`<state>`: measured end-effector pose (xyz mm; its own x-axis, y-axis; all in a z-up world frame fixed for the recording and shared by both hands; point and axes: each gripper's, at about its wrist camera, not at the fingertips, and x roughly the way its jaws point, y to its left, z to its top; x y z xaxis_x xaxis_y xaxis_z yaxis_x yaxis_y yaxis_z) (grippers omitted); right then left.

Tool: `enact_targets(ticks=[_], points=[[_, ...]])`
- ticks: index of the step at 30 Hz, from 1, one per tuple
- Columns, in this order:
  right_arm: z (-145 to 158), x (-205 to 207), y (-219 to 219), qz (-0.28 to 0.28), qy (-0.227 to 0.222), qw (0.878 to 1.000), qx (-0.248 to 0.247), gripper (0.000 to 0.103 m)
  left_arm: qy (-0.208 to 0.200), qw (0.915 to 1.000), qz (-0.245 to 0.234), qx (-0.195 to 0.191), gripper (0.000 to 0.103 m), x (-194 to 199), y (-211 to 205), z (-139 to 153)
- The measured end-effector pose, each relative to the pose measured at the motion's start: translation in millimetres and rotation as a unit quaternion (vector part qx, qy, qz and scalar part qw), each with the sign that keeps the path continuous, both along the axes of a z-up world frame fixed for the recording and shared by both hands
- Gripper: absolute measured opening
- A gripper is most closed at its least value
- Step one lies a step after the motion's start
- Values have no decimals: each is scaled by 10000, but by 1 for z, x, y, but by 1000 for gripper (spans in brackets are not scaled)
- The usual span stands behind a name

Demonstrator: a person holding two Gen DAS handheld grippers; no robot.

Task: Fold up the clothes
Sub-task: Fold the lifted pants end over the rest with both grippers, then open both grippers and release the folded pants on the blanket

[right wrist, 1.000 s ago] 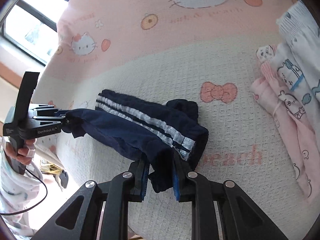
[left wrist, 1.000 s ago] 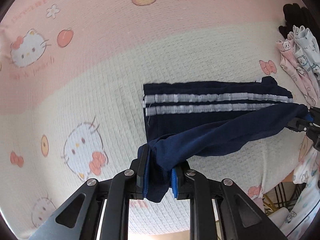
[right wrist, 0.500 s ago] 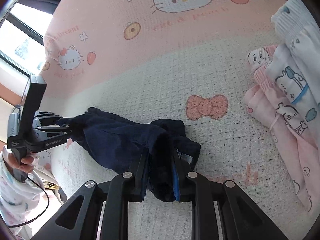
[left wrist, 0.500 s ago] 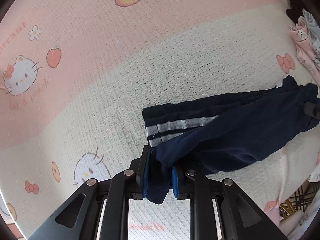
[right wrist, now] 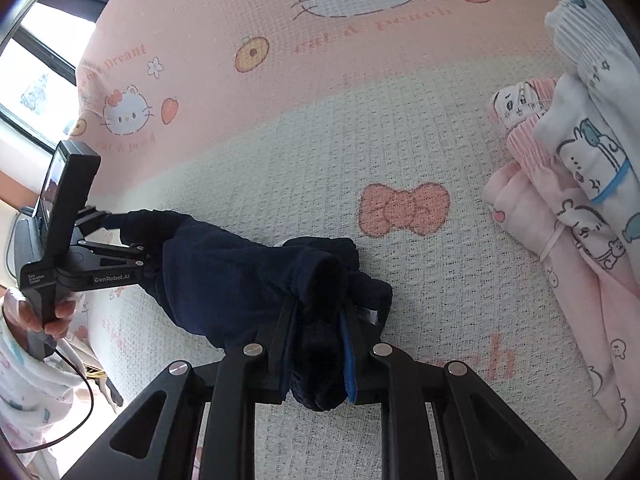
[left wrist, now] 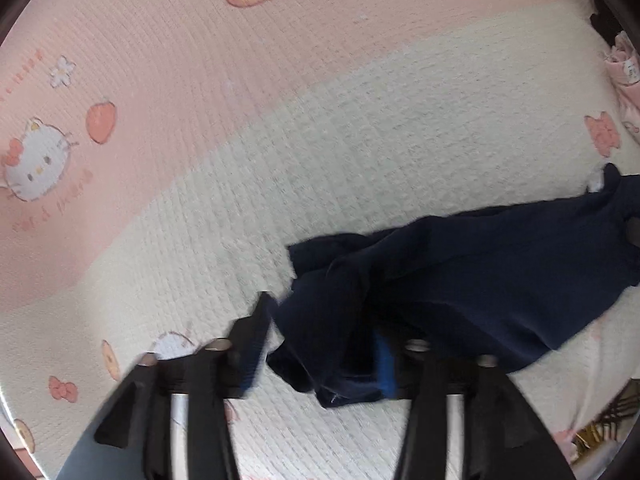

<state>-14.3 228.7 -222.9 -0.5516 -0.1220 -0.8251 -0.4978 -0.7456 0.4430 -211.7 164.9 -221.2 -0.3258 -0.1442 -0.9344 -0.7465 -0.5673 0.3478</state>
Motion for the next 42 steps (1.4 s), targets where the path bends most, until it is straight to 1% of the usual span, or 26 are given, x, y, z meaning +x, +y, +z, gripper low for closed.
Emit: enact_targets(ticks=[1,2,4,5,7,9,11,13,16,17,21,22,24,25,27,29,30,34,35,36,38,40,42], points=[[1,0,-1,23,-11,10000,61,18,69,10000,0,-4,66,-1,-1,0],[2,-1,-2,36,-17,9999,104,18,28,10000,48,62,67,-2,-5,1],[3,-1,-3,17,-25,9999,157,18,-226,9988,265,330,67,-7,-15,6],[4,-1,-4,-8,-30,9998,180,18,-386,9970,440,515,66,-10,-22,11],[11,1,-5,-69,46,9996,278,22,-670,9906,792,895,66,-15,-38,21],[22,4,-9,-6,216,9983,547,37,-793,9817,1136,1305,66,-17,-56,35],[30,7,-12,-35,235,9961,850,47,-771,9753,1364,1556,67,-16,-71,47],[32,11,-12,-94,230,9958,885,47,-652,9728,1485,1656,67,-13,-83,57],[30,19,-8,-228,180,9980,565,47,-414,9731,1552,1652,67,-7,-93,65],[29,22,-7,-279,182,9984,453,47,-413,9719,1570,1705,67,-5,-95,66],[35,30,-8,-312,174,9981,510,47,-718,9607,1721,2059,66,5,-105,62],[36,33,-7,-343,185,9979,508,47,-747,9590,1741,2109,67,9,-105,60],[36,37,-5,-445,183,9979,423,48,-630,9595,1687,2164,66,16,-100,56],[34,38,-3,-476,178,9982,332,48,-490,9613,1640,2159,67,19,-90,53],[30,36,-1,-505,117,9984,204,48,-125,9664,1535,2059,67,24,-83,50],[28,35,-1,-498,94,9986,142,48,15,9697,1483,1943,67,29,-79,42],[27,34,-2,-479,92,9987,114,48,11,9702,1487,1911,67,30,-78,39],[24,29,-5,-382,90,9992,-75,48,-273,9659,1621,1999,67,26,-77,25],[22,28,-6,-367,95,9992,-159,50,-317,9650,1651,2011,67,25,-77,22],[21,28,-6,-364,99,9990,-239,58,-340,9643,1679,2018,67,24,-77,21],[19,27,-7,-375,148,9983,-423,65,-393,9632,1727,2023,67,23,-78,19],[16,26,-8,-353,215,9967,-701,65,-449,9621,1770,2023,67,23,-79,18],[15,24,-9,-350,235,9961,-774,65,-482,9613,1787,2041,67,25,-79,18]])
